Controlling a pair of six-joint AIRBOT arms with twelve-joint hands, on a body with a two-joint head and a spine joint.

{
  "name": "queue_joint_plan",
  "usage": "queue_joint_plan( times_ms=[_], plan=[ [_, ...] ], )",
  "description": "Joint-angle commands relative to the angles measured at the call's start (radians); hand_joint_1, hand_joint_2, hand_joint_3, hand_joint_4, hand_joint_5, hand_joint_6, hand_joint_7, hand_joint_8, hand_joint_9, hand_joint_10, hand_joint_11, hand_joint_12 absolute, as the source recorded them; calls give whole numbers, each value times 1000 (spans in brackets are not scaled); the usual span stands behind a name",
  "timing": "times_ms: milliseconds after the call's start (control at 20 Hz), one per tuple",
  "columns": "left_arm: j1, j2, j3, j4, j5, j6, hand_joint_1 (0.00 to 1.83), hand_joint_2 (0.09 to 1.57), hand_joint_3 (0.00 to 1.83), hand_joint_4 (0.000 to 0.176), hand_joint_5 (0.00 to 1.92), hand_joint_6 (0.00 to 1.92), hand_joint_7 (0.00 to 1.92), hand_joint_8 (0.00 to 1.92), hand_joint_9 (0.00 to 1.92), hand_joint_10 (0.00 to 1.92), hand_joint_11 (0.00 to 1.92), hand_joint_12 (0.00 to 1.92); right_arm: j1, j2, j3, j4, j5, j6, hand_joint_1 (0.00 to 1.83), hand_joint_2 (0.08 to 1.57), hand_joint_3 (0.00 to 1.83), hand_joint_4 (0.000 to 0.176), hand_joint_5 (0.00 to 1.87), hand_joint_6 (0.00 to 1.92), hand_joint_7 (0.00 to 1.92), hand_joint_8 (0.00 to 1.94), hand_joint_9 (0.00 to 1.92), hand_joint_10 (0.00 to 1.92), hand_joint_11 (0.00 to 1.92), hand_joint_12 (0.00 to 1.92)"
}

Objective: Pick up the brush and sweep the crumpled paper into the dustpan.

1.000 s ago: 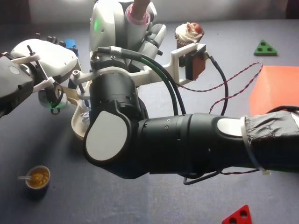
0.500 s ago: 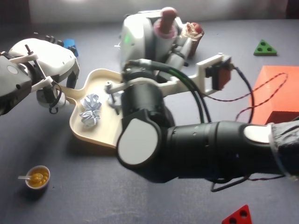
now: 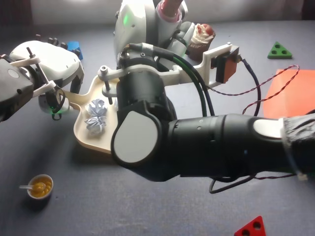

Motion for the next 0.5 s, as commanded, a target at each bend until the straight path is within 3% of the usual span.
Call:
queue_joint_plan(
  times_ms=[0, 200, 300, 450],
  plan=[
    [-6, 12, -1, 38, -72, 7, 1131, 1137, 0, 0, 938, 1038, 424, 1, 346, 4, 301, 79, 26, 24, -10, -126, -70, -1, 1654, 1123, 0, 176, 1057, 1921, 1151, 1941, 1182, 1921, 1198, 1921],
    [-10, 11, -1, 38, -73, 7, 1133, 1131, 0, 0, 951, 1019, 427, 0, 353, 1, 301, 87, 54, 136, -114, -151, -66, 51, 1663, 1121, 0, 176, 1057, 1921, 1141, 1941, 1176, 1921, 1185, 1921],
    [-11, 9, 0, 38, -76, 7, 1126, 1146, 3, 0, 919, 1070, 404, 0, 333, 0, 284, 87, 59, 231, -195, -158, -1, 127, 1664, 1122, 0, 176, 1047, 1921, 1123, 1941, 1163, 1921, 1197, 1921],
    [-11, 7, 1, 38, -75, 8, 1127, 1138, 0, 0, 939, 1039, 426, 8, 347, 8, 288, 95, 65, 413, -326, -159, 191, 326, 1659, 1116, 0, 176, 1051, 1921, 1133, 1941, 1172, 1921, 1197, 1921]
  ],
)
